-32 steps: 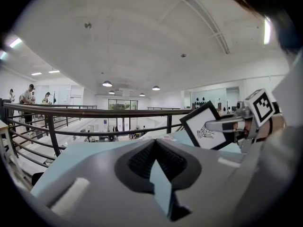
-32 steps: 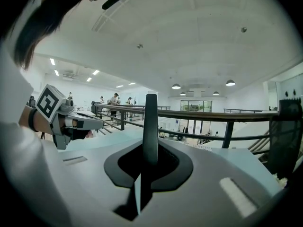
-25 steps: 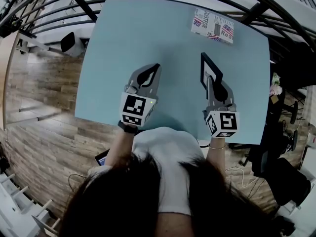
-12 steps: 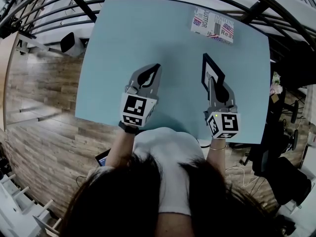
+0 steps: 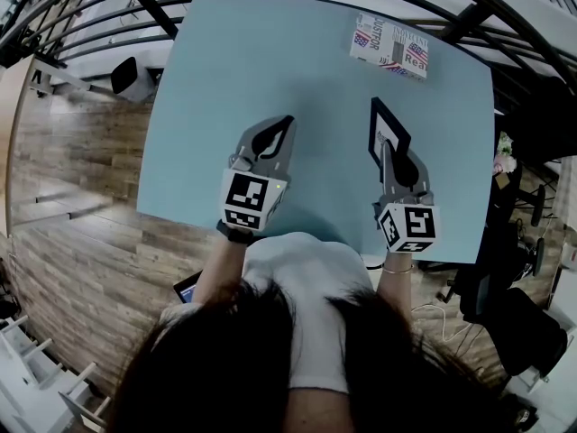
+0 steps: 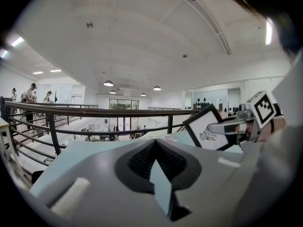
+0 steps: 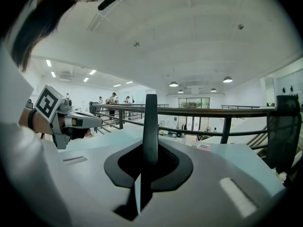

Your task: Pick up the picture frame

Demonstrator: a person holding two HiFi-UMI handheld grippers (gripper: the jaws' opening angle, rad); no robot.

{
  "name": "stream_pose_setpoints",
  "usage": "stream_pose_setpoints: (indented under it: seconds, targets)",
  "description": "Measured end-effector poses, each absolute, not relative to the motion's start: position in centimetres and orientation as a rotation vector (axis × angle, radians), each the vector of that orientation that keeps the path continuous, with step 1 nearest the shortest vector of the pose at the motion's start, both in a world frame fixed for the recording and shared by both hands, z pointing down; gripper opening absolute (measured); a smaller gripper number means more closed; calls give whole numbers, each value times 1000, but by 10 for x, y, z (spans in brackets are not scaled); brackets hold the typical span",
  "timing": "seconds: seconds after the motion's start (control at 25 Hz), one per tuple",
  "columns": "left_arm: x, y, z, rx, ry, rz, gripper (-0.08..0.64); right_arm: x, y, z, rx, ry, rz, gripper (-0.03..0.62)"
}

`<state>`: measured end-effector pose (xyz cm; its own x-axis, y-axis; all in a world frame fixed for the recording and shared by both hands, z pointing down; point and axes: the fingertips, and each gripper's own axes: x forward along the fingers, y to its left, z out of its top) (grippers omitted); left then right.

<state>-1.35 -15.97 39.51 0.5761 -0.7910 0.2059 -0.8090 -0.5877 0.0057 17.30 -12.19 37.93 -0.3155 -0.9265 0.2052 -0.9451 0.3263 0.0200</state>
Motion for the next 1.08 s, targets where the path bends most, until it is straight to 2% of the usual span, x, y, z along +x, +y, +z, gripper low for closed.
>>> stream_pose_setpoints:
  seconds: [1.08]
  targets:
    - [-19, -160, 402, 2670, -1387, 285, 57, 176, -123, 383, 1721, -2408, 173, 14]
